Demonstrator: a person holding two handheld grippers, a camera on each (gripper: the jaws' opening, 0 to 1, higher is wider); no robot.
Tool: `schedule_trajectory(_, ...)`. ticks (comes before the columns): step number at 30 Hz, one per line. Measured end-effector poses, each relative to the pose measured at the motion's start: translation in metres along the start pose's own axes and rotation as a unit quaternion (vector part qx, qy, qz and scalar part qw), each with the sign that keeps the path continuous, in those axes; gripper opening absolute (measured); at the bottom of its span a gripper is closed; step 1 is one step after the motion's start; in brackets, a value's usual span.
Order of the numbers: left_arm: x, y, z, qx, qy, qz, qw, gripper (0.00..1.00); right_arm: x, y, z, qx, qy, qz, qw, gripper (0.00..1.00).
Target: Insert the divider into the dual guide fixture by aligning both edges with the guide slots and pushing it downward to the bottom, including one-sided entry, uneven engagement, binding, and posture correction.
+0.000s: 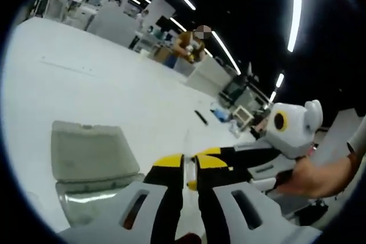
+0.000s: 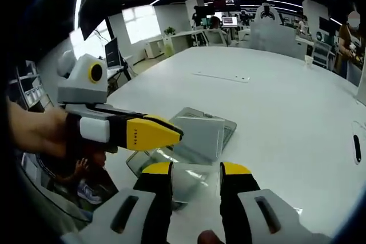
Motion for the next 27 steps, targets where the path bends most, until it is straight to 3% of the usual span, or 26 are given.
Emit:
schedule_trajectory(14,-0.0005,0.0016,-0.0014,0.0,-0.003,-0.01,0.9999,0.0,-0.0042,0.0058,-0.0022,-0.003,-0.005,0.0,1.0,0.27)
schedule_trajectory(27,-0.0006,-0.0012,-0.0028,0.021,0.001,-0.034,0.9992,0.0,-0.0048,0.0066,-0.0061,-0.002,-0.007,-0.012,0.9999,0.28)
Point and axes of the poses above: the point that each gripper's makers call its tool centre point, and the gripper's own axes: z roughly forward along the fingers, y roughly to its left, x roughly out of its underside, the point moved 1 cm from there along -z, roughly backward along the fingers, and after that the axes turned 5 degrees about y, right-handed, at the moved point
